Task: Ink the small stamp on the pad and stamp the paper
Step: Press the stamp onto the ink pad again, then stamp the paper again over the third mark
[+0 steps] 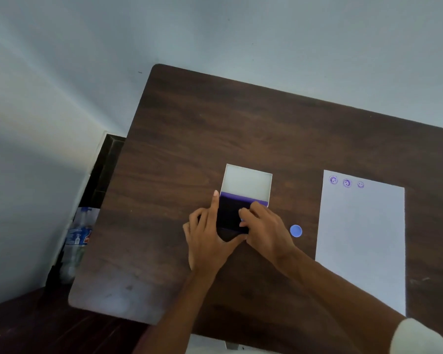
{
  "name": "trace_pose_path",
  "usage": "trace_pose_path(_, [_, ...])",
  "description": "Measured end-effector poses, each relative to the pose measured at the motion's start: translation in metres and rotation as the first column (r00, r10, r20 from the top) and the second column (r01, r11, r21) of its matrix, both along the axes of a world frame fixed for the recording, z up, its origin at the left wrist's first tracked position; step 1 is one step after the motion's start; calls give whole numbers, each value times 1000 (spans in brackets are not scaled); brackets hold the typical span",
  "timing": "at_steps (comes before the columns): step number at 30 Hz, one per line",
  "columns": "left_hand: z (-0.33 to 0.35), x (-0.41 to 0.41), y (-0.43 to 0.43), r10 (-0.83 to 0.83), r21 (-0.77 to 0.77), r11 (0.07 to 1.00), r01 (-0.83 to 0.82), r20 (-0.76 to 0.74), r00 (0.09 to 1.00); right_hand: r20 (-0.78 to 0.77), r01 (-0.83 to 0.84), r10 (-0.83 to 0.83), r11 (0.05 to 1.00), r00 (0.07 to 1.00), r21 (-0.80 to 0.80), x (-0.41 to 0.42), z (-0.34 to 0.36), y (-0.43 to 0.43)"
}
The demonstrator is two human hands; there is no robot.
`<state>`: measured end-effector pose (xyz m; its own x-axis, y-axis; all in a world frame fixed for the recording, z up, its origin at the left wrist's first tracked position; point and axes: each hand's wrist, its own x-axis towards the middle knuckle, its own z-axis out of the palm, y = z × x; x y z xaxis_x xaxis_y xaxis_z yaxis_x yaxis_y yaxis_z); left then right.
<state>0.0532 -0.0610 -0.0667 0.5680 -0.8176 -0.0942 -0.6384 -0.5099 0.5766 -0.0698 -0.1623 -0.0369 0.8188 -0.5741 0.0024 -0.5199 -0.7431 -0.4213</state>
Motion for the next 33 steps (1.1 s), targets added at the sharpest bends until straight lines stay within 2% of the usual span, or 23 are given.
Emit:
trace_pose_path(2, [3, 0, 0, -10, 0, 1000, 10, 2, 1000, -21, 22, -22, 1000, 1000, 10, 2, 3, 2])
trace_pose_path(4, [6, 0, 0, -11, 3, 1000, 11, 11, 1000, -117, 72, -64, 995, 991, 64, 7, 8, 4])
trace_pose_path(6, [6, 0, 0, -12, 22, 1000, 12, 12, 1000, -136, 240, -217, 954, 967, 181, 8, 13, 6])
trace_pose_path(7, [6, 0, 1, -12, 27, 1000, 11, 12, 1000, -86, 376, -367, 884, 926, 278, 6, 18, 7])
trace_pose_path(9, [5, -1, 2, -15, 25, 1000, 15, 15, 1000, -4, 583, -690, 609, 724, 538, -4, 32, 11])
trace_pose_path(10, [4, -2, 1, -20, 19, 1000, 20, 20, 1000, -22, 588, -790, 438, 613, 680, -12, 39, 13])
trace_pose_path(11, [4, -3, 1, -26, 7, 1000, 26, 27, 999, -69, 532, -844, 271, 533, 802, -20, 45, 14])
trace_pose_path(13, [3, -4, 3, -35, -23, 999, 36, 40, 999, -157, 325, -884, -7, 439, 946, -36, 58, 17])
trace_pose_path(15, [4, -7, 7, -37, -37, 999, 39, 58, 998, -221, 126, -911, -188, 348, 974, -47, 70, 16])
trace_pose_path(18, [8, -25, 19, -8, -89, 996, 20, 134, 991, -295, -53, -931, -312, 215, 949, -65, 83, 14])
trace_pose_path(20, [11, -44, 25, -3, -153, 988, 34, 201, 980, -298, -113, -940, -318, 169, 941, -78, 87, 13])
trace_pose_path(22, [13, -70, 25, -56, -236, 964, 120, 259, 964, -266, -124, -952, -285, 151, 950, -93, 90, 8])
trace_pose_path(26, [13, -128, 10, -344, -359, 825, 437, 296, 891, -120, -20, -985, -123, 122, 992, -130, 91, -13])
trace_pose_path(28, [12, -156, -3, -507, -395, 727, 561, 243, 827, -33, 272, -985, 15, 172, 962, -153, 88, -30])
trace_pose_path(30, [12, -177, -16, -615, -396, 674, 624, 168, 771, 43, 596, -960, 206, 276, 776, -175, 80, -49])
trace_pose_path(31, [11, -186, -24, -645, -380, 668, 640, 133, 753, 75, 690, -946, 282, 314, 667, -184, 75, -61])
trace_pose_path(33, [7, -197, -37, -668, -349, 677, 648, 77, 740, 120, 780, -925, 369, 360, 505, -197, 64, -86])
